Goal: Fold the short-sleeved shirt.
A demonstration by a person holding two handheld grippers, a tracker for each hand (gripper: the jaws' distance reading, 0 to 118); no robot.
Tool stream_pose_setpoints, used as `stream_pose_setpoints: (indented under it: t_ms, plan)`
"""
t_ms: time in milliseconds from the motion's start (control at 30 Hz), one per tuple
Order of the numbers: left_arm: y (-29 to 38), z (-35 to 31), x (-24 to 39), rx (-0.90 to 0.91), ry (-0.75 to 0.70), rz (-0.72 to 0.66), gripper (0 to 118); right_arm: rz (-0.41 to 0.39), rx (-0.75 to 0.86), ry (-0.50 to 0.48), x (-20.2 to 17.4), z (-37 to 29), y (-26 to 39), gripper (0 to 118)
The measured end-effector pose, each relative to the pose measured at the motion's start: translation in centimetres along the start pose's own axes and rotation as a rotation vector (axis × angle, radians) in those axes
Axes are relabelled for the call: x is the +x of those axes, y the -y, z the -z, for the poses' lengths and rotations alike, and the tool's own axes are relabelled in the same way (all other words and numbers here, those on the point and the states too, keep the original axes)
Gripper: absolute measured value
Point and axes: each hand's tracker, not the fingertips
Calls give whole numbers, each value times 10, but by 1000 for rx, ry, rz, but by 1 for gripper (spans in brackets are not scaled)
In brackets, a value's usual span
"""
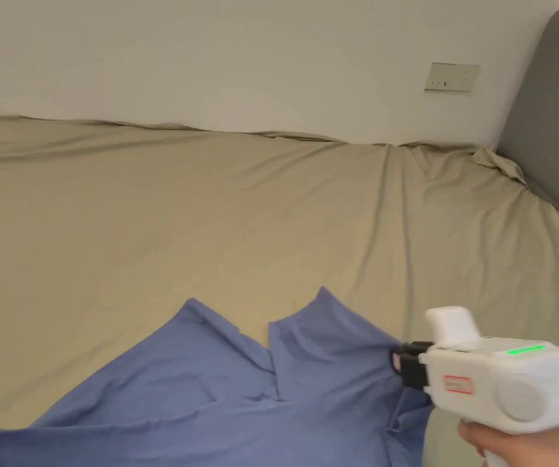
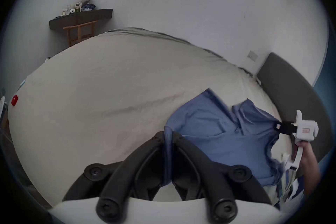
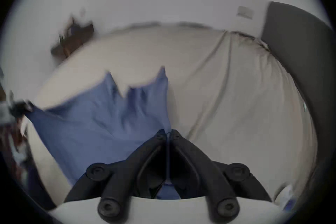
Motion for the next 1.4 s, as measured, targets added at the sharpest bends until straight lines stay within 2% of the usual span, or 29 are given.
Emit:
stream_pose_setpoints:
  t_ms: [33,67,100,133,233,300,433,633,700,833,933,1100,1167,1400]
  plan:
    - [-7,-5,2,22,25,-21,3,24,83,-7,-1,-29,-7,4]
    - [-17,-10,5,46,53,-40,3,15,155,-21,-4,-59,-15,4]
    - [-28,-13,8,72,75,-40,3,-4,221,-8,-11,-86,-23,4]
    - [-43,-17,13,104,97,-41,3,-56,283,27,-20,-114,-34,4]
    - [-97,-29,31,201,170,-59,3,-240,435,164,-47,-183,-71,4]
    - [-135,-38,47,260,169,-55,3,-292,487,240,-59,-216,-101,4]
    - [-217,-50,73,364,145,-80,3,-393,523,471,-64,-240,-168,4]
    - [-318,-63,113,400,157,-76,3,-357,514,552,-54,-239,-269,4]
    - [-341,-70,125,436,148,-62,3,-352,494,632,-51,-234,-299,4]
    - [-389,-75,146,480,86,-7,3,-296,471,624,-40,-222,-355,4]
    - [-422,-68,156,445,79,13,3,-262,432,636,-37,-210,-387,4]
    - [-452,-62,167,450,51,15,3,-221,375,616,-36,-189,-420,4]
    - [-460,-52,169,424,25,16,3,-175,375,596,-37,-183,-426,4]
    - [-450,14,154,333,-41,25,3,-229,316,572,-38,-122,-414,4]
